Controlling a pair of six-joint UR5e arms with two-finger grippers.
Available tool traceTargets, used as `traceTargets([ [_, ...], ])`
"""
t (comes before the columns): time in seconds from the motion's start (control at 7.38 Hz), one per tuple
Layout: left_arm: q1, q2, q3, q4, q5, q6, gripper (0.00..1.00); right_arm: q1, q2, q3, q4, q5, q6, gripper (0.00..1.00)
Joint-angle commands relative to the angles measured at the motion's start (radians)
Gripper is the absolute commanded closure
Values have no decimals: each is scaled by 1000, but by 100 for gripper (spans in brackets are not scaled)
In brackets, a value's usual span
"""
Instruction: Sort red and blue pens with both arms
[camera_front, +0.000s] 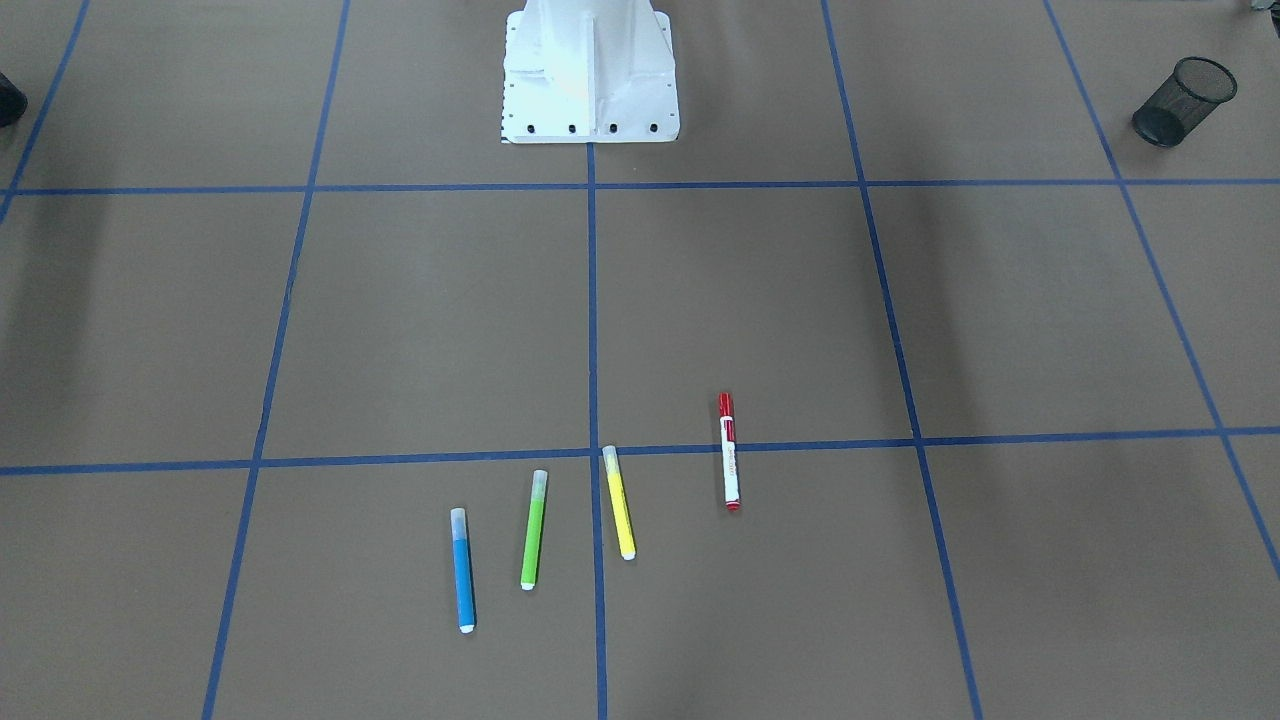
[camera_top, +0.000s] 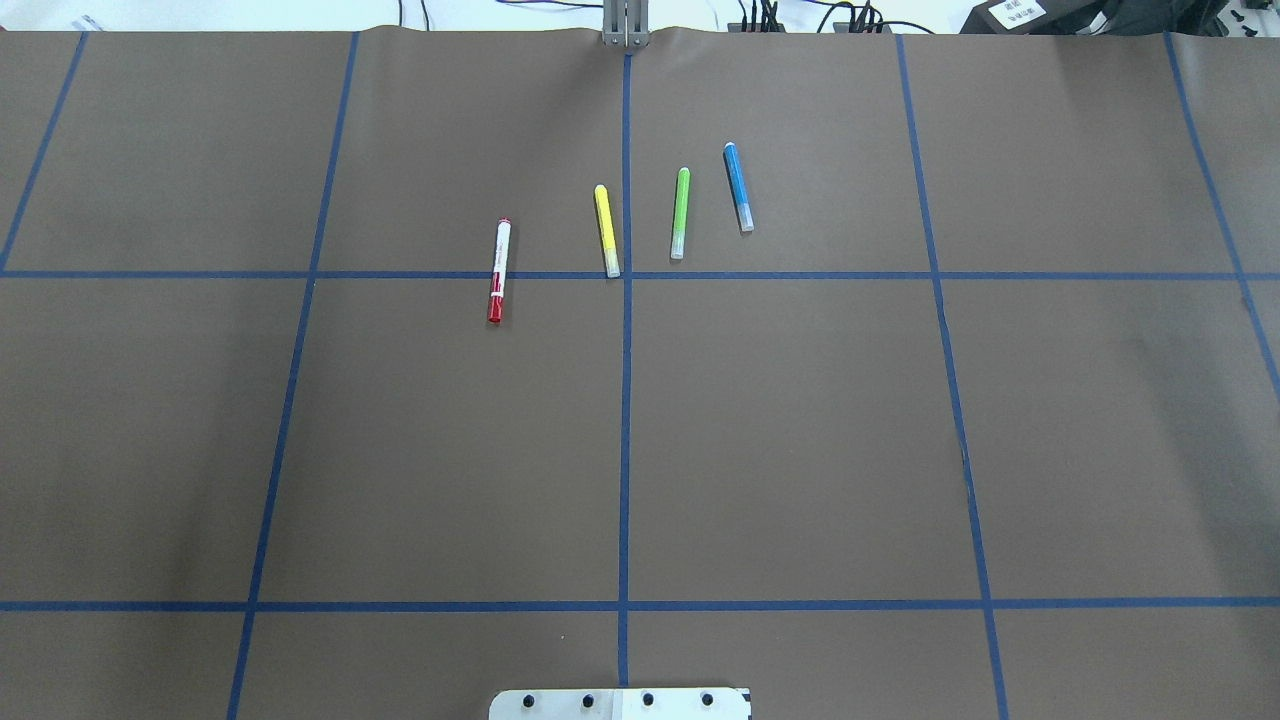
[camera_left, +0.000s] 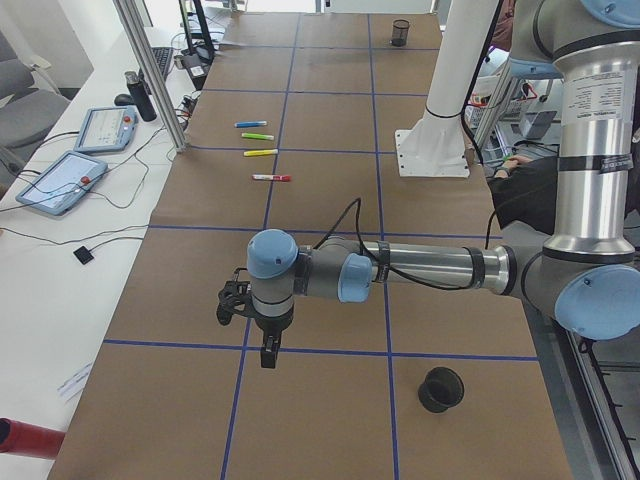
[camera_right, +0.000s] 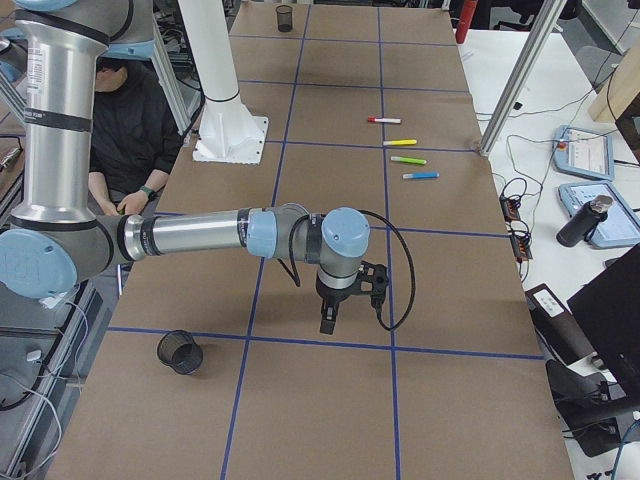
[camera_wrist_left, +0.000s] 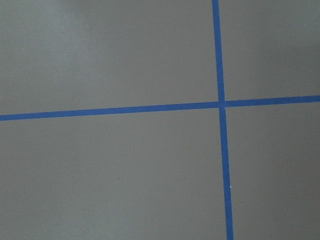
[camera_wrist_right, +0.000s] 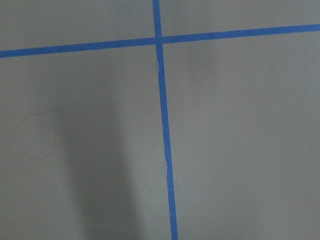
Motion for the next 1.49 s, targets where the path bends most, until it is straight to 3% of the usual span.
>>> traceTargets([
  [0.0,0,0,-1,3,-2,0,0,-1,1,11,-1,0,4,0],
  [0.81,2,-41,-1,15,5,-5,0,-1,6,17,-1,2,11,0],
  [0.95,15,-73,8,38,5,-11,0,-3,32,16,-3,2,11,0],
  [1.22,75,-212,7,198,8,-12,0,-32,73,22,-1,23,13,0],
  [1.36,122,-248,-2,202,6,-12,0,-47,104,22,-4,22,14,0],
])
